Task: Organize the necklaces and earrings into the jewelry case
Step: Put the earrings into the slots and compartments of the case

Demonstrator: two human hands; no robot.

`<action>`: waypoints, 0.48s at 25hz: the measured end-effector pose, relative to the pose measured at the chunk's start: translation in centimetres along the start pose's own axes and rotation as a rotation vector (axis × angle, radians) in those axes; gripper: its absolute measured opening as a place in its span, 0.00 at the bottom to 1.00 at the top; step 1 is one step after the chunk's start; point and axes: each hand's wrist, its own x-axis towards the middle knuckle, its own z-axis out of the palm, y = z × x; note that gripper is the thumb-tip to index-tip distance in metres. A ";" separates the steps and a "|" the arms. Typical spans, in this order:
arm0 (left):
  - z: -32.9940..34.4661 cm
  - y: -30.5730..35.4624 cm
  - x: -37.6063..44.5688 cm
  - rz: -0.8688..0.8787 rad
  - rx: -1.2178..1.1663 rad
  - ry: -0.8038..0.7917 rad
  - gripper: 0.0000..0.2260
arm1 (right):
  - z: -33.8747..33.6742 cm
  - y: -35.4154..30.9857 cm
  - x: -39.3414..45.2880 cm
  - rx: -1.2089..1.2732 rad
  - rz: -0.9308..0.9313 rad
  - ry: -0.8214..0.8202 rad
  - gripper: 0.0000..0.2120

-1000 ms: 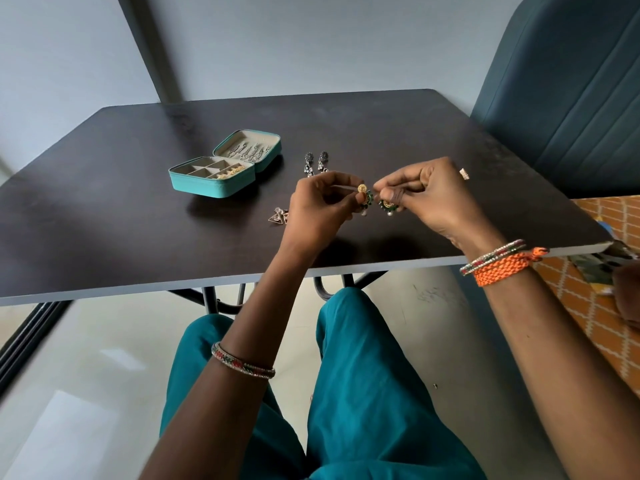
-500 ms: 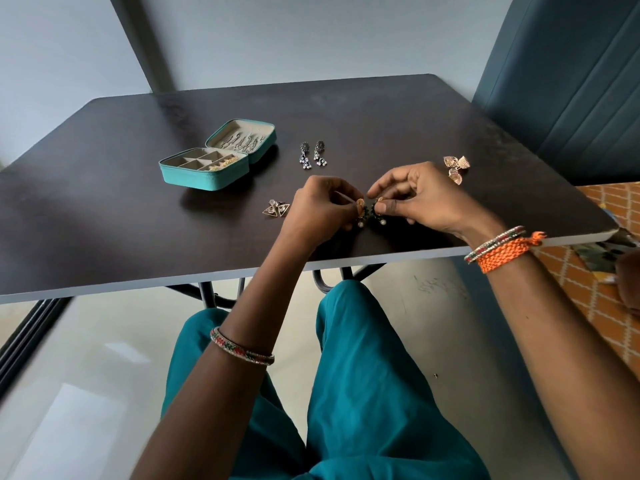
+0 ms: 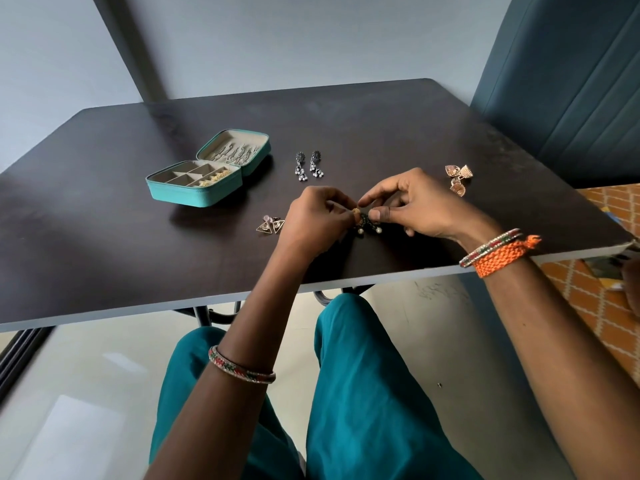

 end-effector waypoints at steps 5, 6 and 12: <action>-0.3 0.5 -0.2 0.014 -0.078 0.062 0.04 | -1.0 -0.3 -1.2 0.141 -0.072 0.140 0.07; -0.4 0.9 -0.3 0.050 -0.092 0.084 0.05 | -1.6 -0.2 -1.8 0.166 -0.096 0.192 0.08; 2.1 5.3 1.2 0.235 -0.146 0.003 0.07 | -7.6 2.7 -4.3 0.109 -0.074 0.488 0.09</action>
